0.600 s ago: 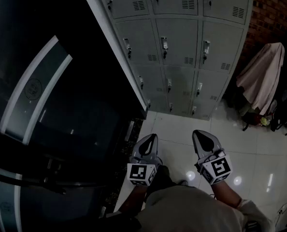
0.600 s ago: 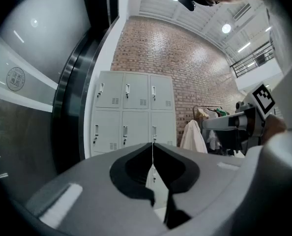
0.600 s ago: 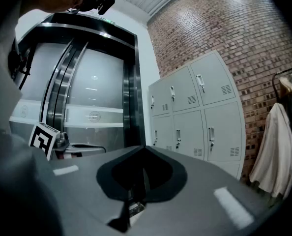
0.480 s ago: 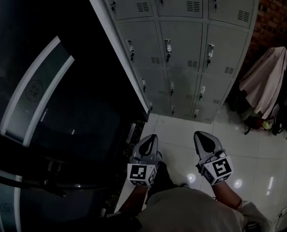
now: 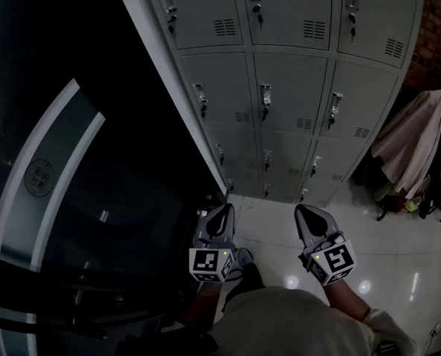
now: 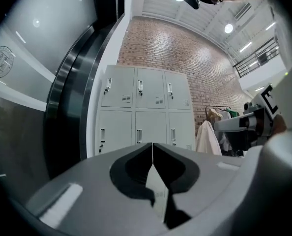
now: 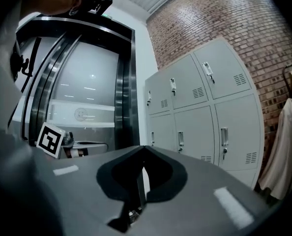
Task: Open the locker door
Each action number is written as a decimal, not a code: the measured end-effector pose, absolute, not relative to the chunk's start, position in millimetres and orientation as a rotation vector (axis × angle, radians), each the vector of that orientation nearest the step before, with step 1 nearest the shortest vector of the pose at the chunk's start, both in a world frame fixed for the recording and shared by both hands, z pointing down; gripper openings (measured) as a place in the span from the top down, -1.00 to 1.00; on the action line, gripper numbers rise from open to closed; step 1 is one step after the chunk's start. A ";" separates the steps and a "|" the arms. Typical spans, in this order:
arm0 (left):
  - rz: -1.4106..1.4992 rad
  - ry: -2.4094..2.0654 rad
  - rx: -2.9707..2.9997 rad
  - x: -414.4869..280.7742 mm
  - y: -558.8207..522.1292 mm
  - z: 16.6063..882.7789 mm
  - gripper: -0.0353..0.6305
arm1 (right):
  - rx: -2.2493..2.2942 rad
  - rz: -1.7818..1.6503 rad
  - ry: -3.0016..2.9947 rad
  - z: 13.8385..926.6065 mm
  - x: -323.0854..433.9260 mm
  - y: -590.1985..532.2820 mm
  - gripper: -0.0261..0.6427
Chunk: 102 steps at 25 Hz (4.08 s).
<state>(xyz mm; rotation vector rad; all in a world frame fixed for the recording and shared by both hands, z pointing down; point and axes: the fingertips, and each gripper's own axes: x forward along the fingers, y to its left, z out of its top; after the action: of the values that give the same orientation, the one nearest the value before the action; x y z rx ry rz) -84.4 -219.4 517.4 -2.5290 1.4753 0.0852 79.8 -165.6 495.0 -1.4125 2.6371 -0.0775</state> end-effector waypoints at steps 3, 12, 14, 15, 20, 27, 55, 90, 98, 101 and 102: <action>0.091 1.487 -2.516 -98.5 -272.4 504.2 0.70 | -1.393 0.002 2.617 484.4 71.8 -227.0 0.92; 0.041 1.539 -2.546 -166.7 -375.7 519.8 0.70 | -1.406 -0.044 2.668 492.2 7.3 -355.7 0.92; 0.036 1.556 -2.551 -182.5 -397.4 524.8 0.70 | -1.398 -0.013 2.651 494.1 -6.9 -381.7 0.92; 0.035 1.557 -2.552 -189.0 -407.6 526.4 0.70 | -1.387 0.022 2.631 493.9 -12.9 -394.3 0.92; 0.021 1.561 -2.555 -206.5 -453.8 534.2 0.70 | -1.391 0.037 2.637 505.2 -36.5 -440.9 0.92; 0.016 1.590 -2.585 -202.5 -494.6 555.8 0.70 | -1.348 -0.004 2.707 532.9 -55.6 -489.3 0.90; 0.061 1.902 -2.408 -261.1 -496.3 572.5 0.70 | -1.384 -0.113 3.001 647.4 -212.4 -741.9 0.52; -0.004 1.956 -2.482 -284.7 -492.9 617.1 0.70 | -1.845 -0.120 2.839 660.1 -220.1 -791.3 0.84; 0.024 1.919 -2.471 -283.9 -499.3 602.5 0.70 | -1.656 -0.032 2.910 654.1 -226.6 -738.6 0.82; 0.023 1.909 -2.473 -281.9 -500.2 599.5 0.70 | -1.555 0.000 2.939 649.7 -225.4 -704.6 0.81; 0.019 1.906 -2.475 -280.9 -500.7 600.8 0.70 | -1.519 0.008 2.946 648.1 -224.2 -692.6 0.81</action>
<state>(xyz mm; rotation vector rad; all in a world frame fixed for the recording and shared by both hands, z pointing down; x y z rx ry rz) -280.9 -500.7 600.8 -2.4751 1.9062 0.0194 -224.2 -692.6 648.1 -1.5186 2.9456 0.0082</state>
